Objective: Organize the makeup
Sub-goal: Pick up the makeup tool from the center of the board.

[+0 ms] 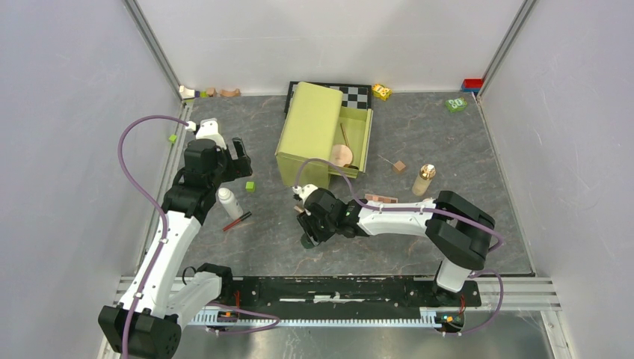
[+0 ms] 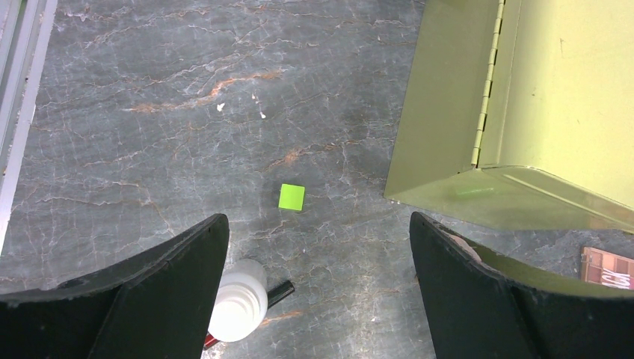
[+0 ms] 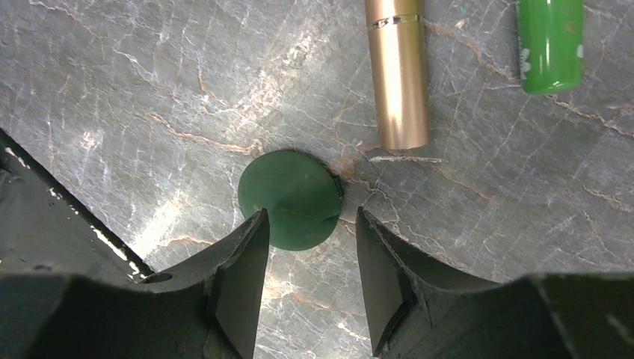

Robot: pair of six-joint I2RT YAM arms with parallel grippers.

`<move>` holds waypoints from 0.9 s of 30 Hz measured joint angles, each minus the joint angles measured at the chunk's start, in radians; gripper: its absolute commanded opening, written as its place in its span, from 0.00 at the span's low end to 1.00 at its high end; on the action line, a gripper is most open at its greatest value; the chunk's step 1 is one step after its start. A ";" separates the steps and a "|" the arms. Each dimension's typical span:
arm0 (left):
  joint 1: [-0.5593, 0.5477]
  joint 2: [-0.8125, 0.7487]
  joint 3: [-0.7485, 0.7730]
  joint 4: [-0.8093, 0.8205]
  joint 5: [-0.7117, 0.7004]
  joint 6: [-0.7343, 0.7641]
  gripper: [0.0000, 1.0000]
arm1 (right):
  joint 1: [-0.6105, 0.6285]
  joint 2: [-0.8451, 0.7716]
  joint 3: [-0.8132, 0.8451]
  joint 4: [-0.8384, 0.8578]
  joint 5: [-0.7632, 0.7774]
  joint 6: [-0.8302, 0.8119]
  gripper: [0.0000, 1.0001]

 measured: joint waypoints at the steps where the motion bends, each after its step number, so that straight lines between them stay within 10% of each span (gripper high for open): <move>1: 0.000 0.000 0.000 0.000 0.000 0.000 0.96 | 0.000 0.000 0.000 -0.005 0.002 -0.002 0.52; 7: 0.000 0.000 0.000 0.000 0.000 0.000 0.96 | 0.000 0.010 -0.011 -0.012 0.006 -0.017 0.45; 16: 0.000 0.000 0.000 0.000 0.000 0.000 0.96 | -0.002 0.021 -0.027 0.031 0.014 -0.022 0.02; 27: 0.000 0.000 0.000 0.000 0.000 0.000 0.97 | -0.070 -0.089 -0.104 0.072 -0.026 -0.026 0.00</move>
